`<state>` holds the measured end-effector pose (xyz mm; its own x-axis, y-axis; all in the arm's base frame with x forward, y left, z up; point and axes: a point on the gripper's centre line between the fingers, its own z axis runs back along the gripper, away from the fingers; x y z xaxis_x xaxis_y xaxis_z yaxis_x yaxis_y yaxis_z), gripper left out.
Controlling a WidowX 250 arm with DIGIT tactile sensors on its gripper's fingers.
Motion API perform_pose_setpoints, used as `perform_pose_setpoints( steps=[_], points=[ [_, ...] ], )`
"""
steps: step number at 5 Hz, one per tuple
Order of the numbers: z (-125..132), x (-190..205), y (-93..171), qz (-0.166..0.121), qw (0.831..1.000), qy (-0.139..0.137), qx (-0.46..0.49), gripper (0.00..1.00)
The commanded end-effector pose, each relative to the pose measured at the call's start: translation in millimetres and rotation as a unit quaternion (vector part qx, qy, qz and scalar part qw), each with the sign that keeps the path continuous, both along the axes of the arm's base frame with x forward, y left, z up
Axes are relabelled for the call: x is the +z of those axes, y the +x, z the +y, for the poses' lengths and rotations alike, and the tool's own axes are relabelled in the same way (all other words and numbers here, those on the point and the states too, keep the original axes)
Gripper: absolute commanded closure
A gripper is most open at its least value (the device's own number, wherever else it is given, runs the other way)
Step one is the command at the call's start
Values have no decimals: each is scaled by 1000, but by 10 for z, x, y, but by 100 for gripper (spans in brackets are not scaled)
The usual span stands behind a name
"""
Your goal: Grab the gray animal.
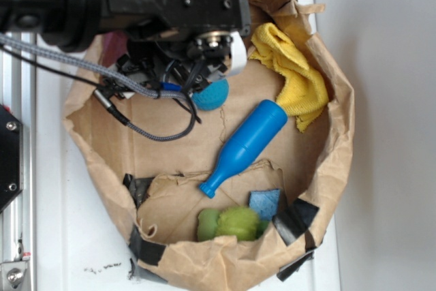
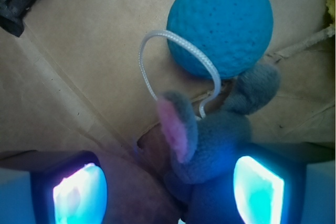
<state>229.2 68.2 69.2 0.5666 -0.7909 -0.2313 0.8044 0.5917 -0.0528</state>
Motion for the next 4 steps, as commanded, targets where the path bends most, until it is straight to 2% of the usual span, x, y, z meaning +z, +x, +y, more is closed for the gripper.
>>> perform_pose_setpoints(
  steps=[1, 2, 3, 4],
  points=[
    [-10, 84, -21, -18, 1000, 5, 9, 0],
    [52, 12, -12, -46, 999, 8, 3, 0],
    [191, -166, 24, -50, 999, 20, 3, 0],
    [221, -243, 61, -44, 999, 21, 4, 0]
  ],
)
